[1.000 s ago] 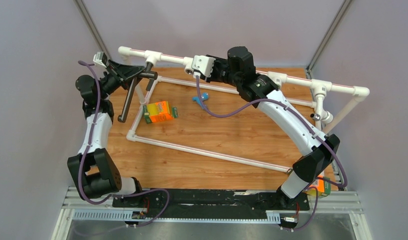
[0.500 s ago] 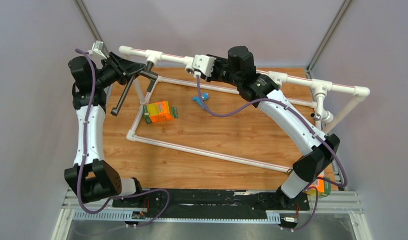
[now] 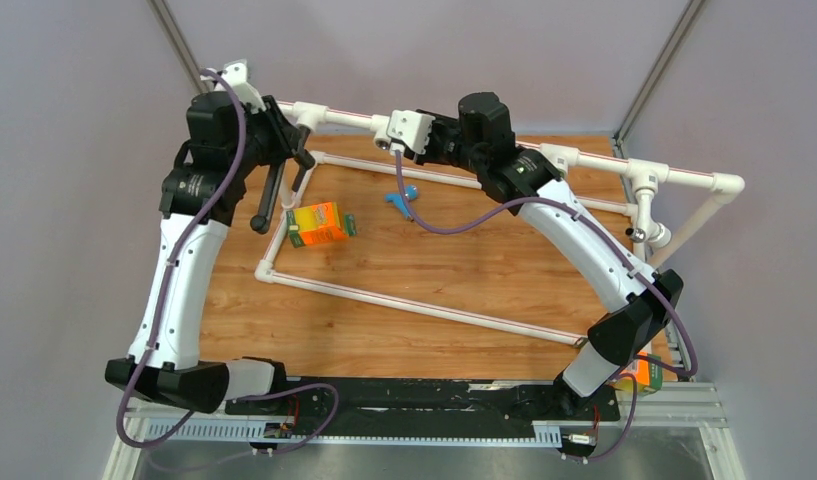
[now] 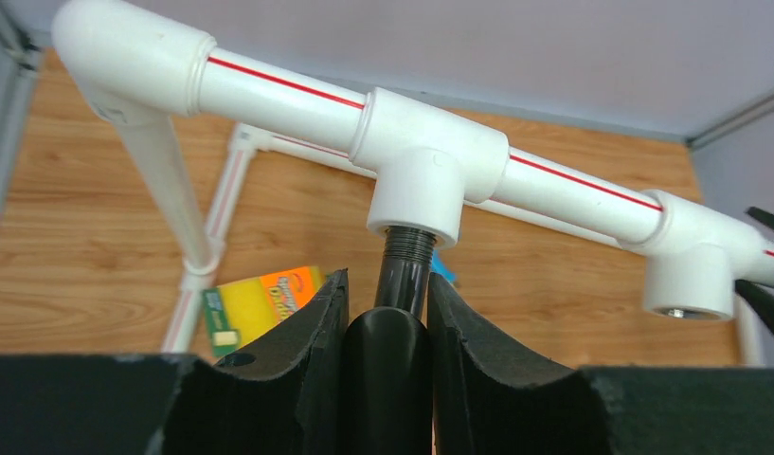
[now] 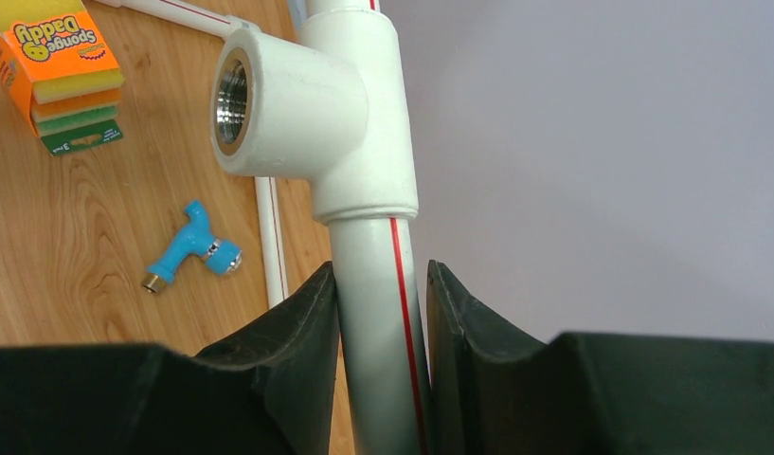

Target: Install the water faucets

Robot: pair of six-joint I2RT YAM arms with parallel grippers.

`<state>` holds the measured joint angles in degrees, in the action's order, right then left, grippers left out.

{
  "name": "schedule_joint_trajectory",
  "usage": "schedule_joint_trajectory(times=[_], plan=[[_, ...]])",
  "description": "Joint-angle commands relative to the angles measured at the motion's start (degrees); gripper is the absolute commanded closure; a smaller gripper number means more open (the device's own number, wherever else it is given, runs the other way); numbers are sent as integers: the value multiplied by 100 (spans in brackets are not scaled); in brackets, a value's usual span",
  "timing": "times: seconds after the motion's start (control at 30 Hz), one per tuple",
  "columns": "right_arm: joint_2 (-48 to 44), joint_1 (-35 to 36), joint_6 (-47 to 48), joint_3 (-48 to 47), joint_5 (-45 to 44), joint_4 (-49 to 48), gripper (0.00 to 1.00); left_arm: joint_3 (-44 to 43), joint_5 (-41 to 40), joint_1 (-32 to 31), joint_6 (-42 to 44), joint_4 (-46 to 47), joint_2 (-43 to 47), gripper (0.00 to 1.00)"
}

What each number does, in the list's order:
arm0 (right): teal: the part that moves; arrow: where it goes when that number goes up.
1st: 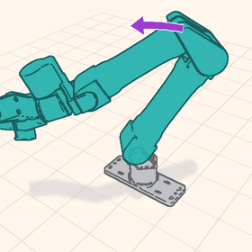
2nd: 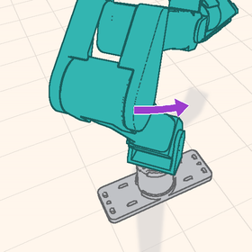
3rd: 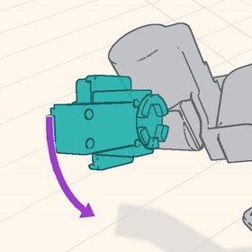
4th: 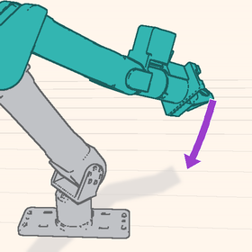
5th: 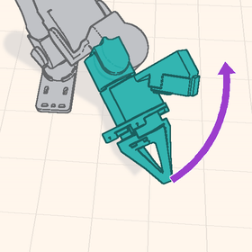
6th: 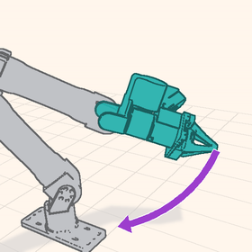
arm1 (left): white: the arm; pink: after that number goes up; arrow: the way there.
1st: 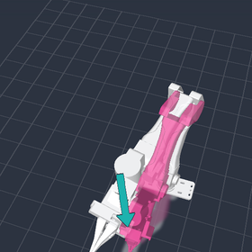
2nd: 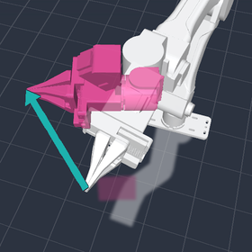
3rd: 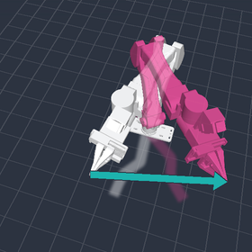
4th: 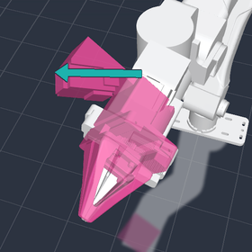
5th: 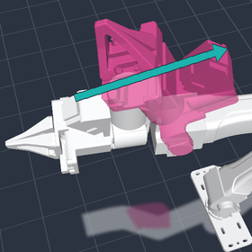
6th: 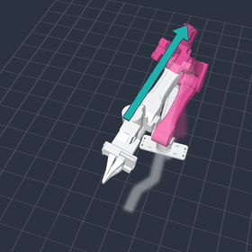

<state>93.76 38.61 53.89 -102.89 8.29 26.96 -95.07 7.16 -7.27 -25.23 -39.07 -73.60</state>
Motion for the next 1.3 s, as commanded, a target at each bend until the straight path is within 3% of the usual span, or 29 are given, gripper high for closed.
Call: schedule_joint_trajectory(times=[0.0,0.37,0.43,0.53,0.83,0.97,1.07,1.13,1.27], plan=[[143,366,-783,50,471,512,100,-415,-1722,-1091,1063,-294,-277,100],[196,393,-748,-3,454,530,100,-1584,-5028,-3201,2741,-1163,-1762,100],[187,393,-748,-3,445,530,100,-1777,-5407,-3439,2892,-1304,-2034,97],[169,393,-731,15,427,538,100,-2067,-5471,-3562,2840,-1472,-2246,82],[169,393,-731,50,427,530,100,-2209,-4259,-3562,2366,-955,-1343,29],[161,393,-739,59,419,538,100,-1937,-3355,-3362,1927,-489,-737,9],[152,393,-739,85,401,530,100,-1333,-1506,-2528,946,20,-235,5],[134,393,-748,103,392,530,100,-763,-755,-1842,426,467,291,5],[99,402,-739,120,366,538,100,66,-94,-831,-251,961,890,1]])
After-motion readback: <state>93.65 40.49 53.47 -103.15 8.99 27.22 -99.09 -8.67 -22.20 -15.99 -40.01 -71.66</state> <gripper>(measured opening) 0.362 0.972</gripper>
